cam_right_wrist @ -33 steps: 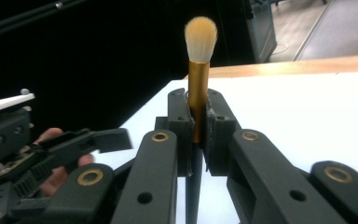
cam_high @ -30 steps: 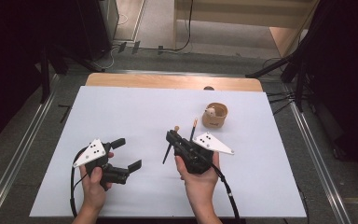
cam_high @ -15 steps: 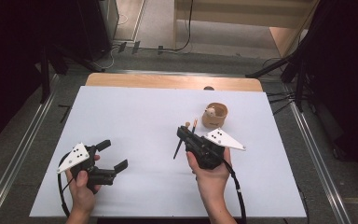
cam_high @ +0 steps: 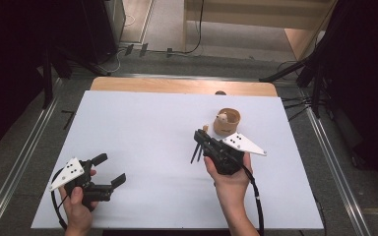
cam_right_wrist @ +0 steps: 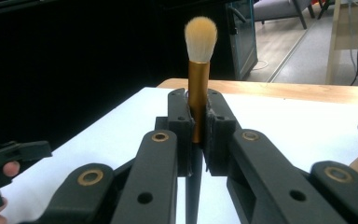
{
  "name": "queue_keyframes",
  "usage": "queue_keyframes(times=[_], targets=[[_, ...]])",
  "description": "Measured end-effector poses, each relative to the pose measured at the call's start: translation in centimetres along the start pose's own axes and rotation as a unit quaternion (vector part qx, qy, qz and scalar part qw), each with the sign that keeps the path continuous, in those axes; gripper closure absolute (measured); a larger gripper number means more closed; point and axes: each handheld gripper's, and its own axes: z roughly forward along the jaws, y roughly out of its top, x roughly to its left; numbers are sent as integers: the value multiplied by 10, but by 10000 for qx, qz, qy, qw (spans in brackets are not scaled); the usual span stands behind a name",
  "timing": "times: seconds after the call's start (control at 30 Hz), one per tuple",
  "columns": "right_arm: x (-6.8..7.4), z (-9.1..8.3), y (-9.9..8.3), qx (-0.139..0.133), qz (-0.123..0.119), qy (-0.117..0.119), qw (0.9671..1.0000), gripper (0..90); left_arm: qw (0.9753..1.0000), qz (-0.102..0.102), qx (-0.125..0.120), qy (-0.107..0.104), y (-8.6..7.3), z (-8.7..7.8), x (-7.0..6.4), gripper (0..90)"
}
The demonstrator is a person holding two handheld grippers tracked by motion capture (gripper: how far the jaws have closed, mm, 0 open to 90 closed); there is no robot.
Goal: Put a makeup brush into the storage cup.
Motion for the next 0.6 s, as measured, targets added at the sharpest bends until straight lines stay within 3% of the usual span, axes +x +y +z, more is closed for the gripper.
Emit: queue_keyframes(times=[0.33,0.6], targets=[[-10,-4,7,-90,-57,-132,9999,848,9999,114,-50,63,-3,-12,2,0],[-25,-5,17,-160,-226,-378,9989,848,9994,88,-190,266,-5,-24,19,0]])
